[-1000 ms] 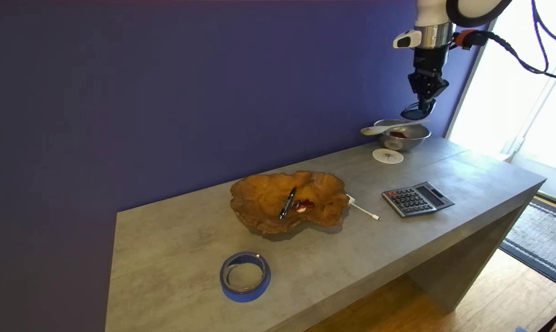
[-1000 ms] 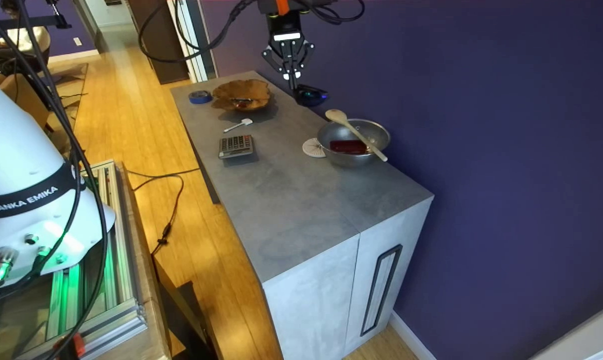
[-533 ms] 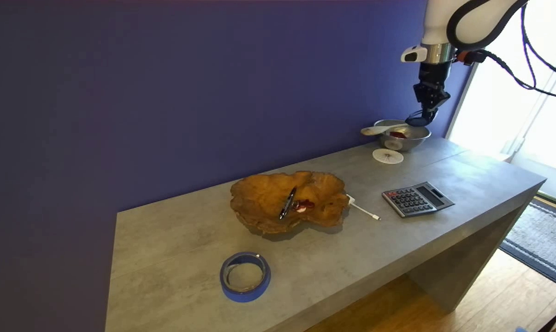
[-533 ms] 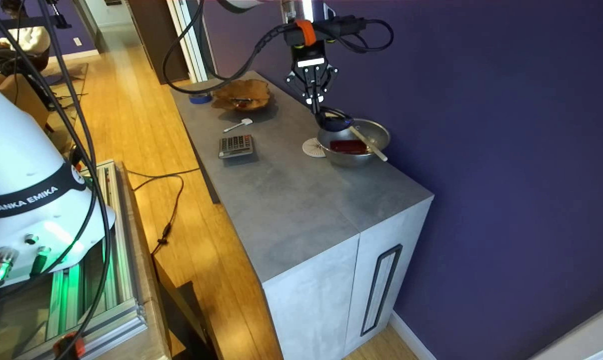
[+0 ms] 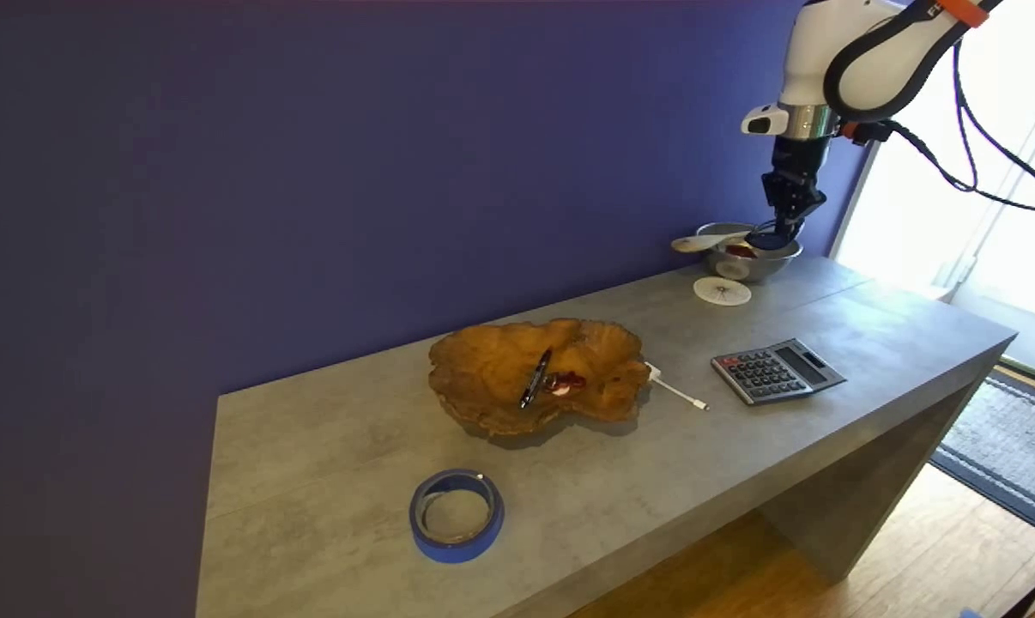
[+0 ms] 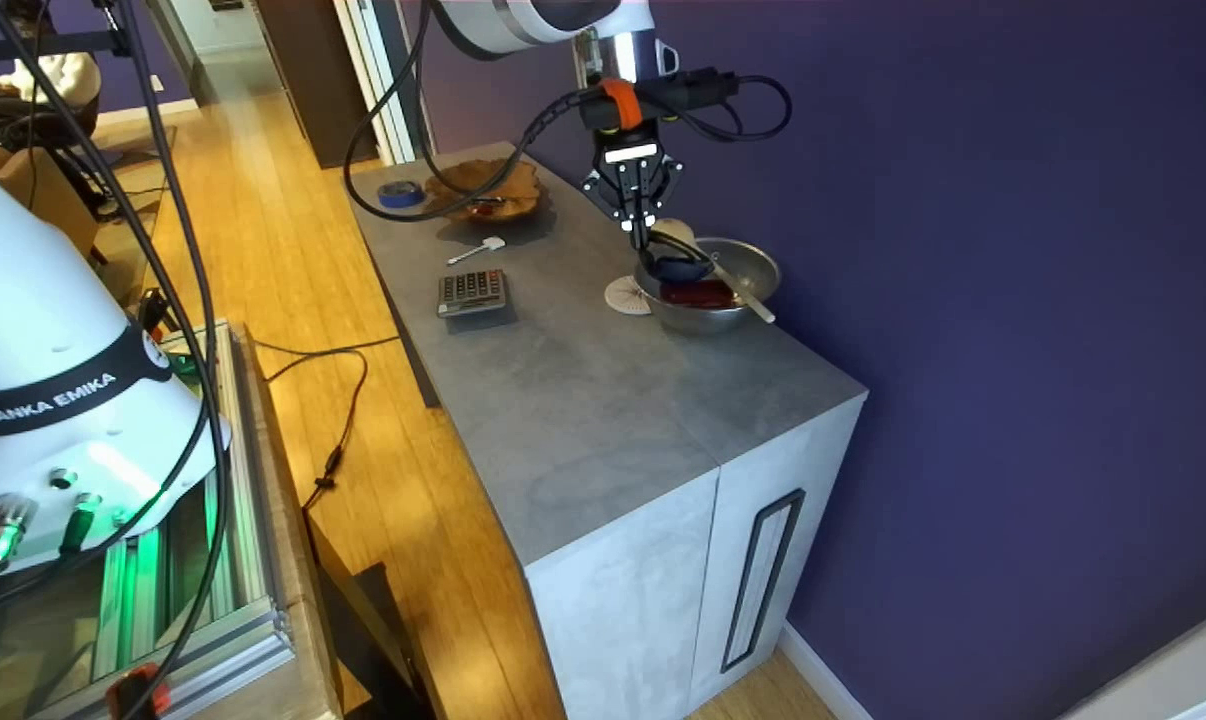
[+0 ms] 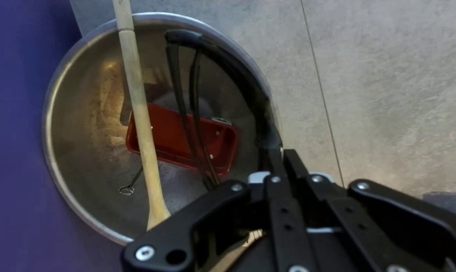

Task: Move the sunglasses from the tray to the silver bowl

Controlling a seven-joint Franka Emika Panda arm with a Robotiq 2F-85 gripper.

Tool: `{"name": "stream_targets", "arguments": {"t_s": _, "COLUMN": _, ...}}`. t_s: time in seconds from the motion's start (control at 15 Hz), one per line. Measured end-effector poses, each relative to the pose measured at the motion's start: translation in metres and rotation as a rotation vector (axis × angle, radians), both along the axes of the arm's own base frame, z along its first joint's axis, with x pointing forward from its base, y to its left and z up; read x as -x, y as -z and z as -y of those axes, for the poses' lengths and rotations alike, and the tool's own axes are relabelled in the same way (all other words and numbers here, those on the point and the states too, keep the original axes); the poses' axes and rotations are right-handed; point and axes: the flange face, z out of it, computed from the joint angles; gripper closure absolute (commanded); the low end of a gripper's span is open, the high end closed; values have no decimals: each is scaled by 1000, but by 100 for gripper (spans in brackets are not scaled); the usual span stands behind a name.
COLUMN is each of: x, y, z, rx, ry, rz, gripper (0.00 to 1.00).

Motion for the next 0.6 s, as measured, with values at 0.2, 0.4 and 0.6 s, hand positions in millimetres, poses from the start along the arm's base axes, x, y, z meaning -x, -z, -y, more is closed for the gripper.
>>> {"name": "stream_targets", "arguments": {"t_s": 0.2, "x": -2, "y": 2, "z": 4, "rx": -3, "ry": 13, "rz": -1, "gripper": 42}}
{"name": "stream_targets", "arguments": {"t_s": 0.4, "x": -5, "y": -11, "z": 5, "rx": -30, "ry": 53, "rz": 18, "gripper": 21}}
{"name": "stream_targets", "arguments": {"t_s": 0.6, "x": -2, "y": -51, "z": -12, "rx": -152, "ry": 72, "rz": 18, "gripper": 26}}
